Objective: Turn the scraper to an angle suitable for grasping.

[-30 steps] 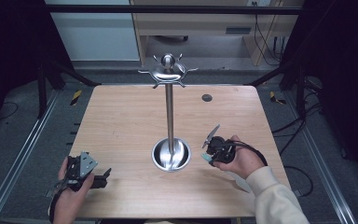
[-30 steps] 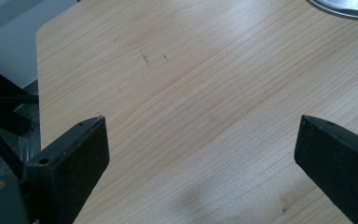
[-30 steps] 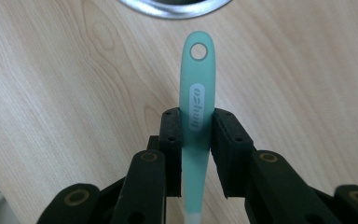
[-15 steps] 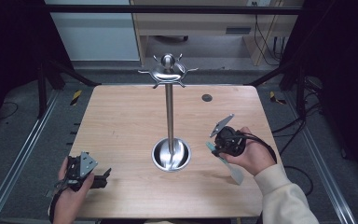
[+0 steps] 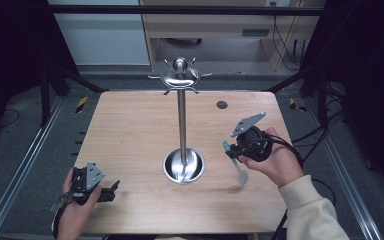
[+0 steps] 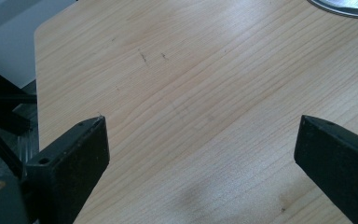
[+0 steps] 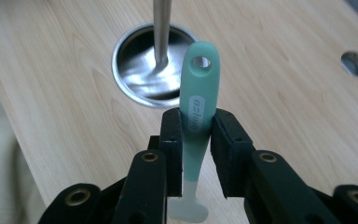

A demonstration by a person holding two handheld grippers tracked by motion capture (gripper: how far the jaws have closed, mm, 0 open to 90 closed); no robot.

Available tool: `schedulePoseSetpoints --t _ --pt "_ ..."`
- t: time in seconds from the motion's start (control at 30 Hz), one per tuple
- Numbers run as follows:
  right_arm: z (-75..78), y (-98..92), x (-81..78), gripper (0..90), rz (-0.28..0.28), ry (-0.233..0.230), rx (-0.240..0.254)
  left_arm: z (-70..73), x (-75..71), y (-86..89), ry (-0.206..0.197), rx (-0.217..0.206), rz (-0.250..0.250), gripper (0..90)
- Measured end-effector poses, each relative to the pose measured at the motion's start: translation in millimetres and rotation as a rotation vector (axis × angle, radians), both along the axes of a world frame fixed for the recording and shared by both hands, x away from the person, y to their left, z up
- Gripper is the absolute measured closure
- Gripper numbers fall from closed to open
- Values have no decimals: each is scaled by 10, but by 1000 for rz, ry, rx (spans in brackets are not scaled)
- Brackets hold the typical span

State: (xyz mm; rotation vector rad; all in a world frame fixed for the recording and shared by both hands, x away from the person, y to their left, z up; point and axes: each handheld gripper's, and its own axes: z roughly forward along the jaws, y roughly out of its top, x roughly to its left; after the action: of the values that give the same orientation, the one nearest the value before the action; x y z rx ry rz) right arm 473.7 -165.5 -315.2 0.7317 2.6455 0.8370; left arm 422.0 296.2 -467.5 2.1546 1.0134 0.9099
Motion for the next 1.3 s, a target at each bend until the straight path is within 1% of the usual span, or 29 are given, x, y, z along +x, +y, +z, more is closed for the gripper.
schedulePoseSetpoints --t 0.07,0.1,0.13,0.17,0.2,0.3,0.4,0.47,0.6,0.73,0.8,0.93,0.97,1.03,1.1,1.17,1.3 --pt "71 28 -20 748 12 -13 20 0 0 0 -1 -1 0 28" --pt "71 28 -20 748 12 -13 20 0 0 1 0 -1 0 28" --pt "131 59 -37 748 21 -34 37 0 0 2 0 -1 0 28" --pt "157 76 -45 748 24 -41 44 0 1 3 0 -1 0 28" --pt "157 76 -45 748 24 -41 44 1 1 3 0 -1 1 28" --pt "230 116 -61 748 39 -58 63 1 0 3 -1 -2 0 28" --pt "281 147 -82 748 36 -74 73 0 1 2 0 0 0 28" --pt "313 162 -101 748 25 -90 84 1 0 2 -1 -2 0 28" --pt "373 162 -125 748 31 -104 127 1 0 3 0 -1 0 28" --pt "446 167 -148 748 31 -123 153 1 0 2 0 -1 0 28" --pt "458 170 -153 748 27 -124 156 1 0 2 0 -1 0 28" --pt "545 158 -173 748 17 -157 188 1 0 3 1 -1 0 28" --pt "545 158 -173 748 17 -157 188 0 1 3 1 -1 0 28" --pt "593 140 -178 748 10 -165 215 0 0 2 1 0 -1 28" --pt "603 136 -180 748 10 -166 220 0 0 2 1 0 -1 28" --pt "636 115 -186 748 8 -172 241 0 1 2 1 0 -1 28" --pt "665 96 -197 748 6 -177 260 0 1 3 0 -1 -1 28"
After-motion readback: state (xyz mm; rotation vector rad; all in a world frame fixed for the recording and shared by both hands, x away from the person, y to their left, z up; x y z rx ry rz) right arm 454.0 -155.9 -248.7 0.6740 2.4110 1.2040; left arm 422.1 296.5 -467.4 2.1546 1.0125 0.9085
